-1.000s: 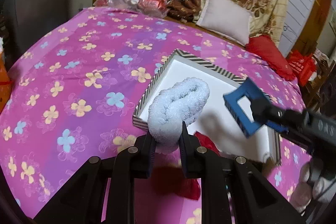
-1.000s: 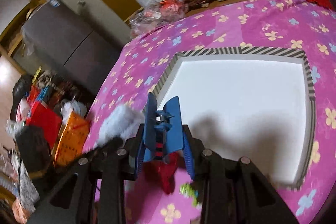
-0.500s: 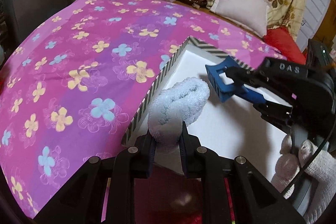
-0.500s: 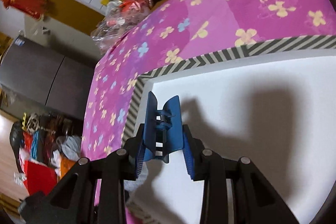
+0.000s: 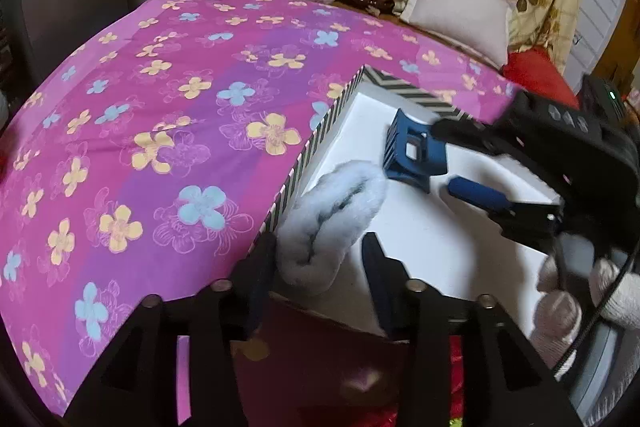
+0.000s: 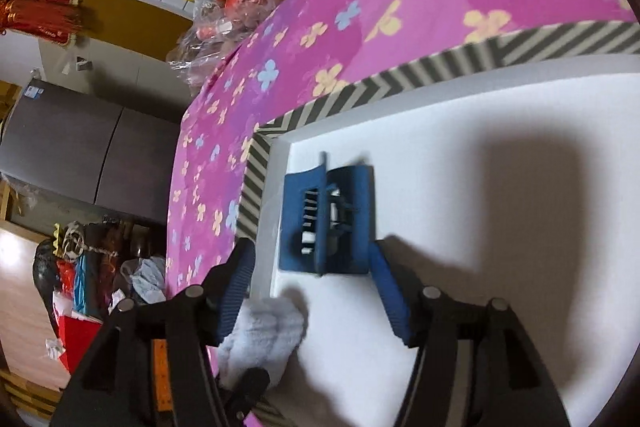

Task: Organize jewelry
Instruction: 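Place the scrunchie inside the striped box with the left tool while the right tool places the clip there, then move both tools back to the red bow and the tan ribbon bow, then grasp the red satin bow with the left tool while the right tool grasps the tan ribbon bow, then lower the red bow into the box with the left tool while the right tool drops the tan bow there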

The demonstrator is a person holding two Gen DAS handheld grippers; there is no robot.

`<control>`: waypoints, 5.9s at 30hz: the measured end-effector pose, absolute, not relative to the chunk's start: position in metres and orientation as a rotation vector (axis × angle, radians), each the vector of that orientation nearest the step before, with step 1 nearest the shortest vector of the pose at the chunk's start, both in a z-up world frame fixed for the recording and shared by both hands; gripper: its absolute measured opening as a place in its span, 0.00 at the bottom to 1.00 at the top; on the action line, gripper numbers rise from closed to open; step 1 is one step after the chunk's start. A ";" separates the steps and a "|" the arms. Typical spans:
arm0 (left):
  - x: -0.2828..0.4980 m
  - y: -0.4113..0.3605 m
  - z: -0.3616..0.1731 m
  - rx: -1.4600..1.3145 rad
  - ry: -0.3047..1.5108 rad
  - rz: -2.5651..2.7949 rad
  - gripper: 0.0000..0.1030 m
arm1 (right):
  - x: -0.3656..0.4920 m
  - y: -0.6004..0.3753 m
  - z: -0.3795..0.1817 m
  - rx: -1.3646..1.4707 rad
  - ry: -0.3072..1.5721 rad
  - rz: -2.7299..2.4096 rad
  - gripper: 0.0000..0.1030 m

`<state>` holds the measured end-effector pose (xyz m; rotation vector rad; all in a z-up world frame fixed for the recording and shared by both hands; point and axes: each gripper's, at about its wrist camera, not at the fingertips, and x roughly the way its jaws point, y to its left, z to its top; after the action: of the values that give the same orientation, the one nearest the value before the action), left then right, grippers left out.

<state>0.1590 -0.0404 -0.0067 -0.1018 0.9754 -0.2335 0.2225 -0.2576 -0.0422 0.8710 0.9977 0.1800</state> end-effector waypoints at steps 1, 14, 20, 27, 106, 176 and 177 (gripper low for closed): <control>0.157 -0.039 -0.004 -0.109 0.974 -0.238 0.57 | 0.218 -0.260 -0.038 0.853 0.998 0.174 0.61; 0.104 -0.026 0.034 -0.043 0.877 -0.198 0.60 | 0.130 -0.248 0.021 0.591 0.978 0.191 0.62; 0.070 -0.021 0.042 -0.010 0.845 -0.189 0.60 | 0.077 -0.237 0.040 0.497 0.912 0.162 0.68; 0.032 -0.020 0.049 0.023 0.806 -0.190 0.60 | 0.024 -0.232 0.057 0.412 0.845 0.123 0.76; 0.028 -0.039 0.004 -0.074 0.946 -0.343 0.60 | -0.044 -0.254 -0.005 0.480 0.950 0.070 0.81; 0.164 -0.100 -0.031 0.017 1.025 -0.289 0.46 | 0.238 -0.258 0.004 0.178 0.985 0.064 0.53; 0.164 -0.101 -0.030 0.015 1.025 -0.295 0.47 | 0.235 -0.259 0.007 0.186 0.978 0.067 0.58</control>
<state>0.1636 -0.1007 -0.0298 0.0150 1.0250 -0.2954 0.2354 -0.2589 0.0072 0.1858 0.9781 0.0667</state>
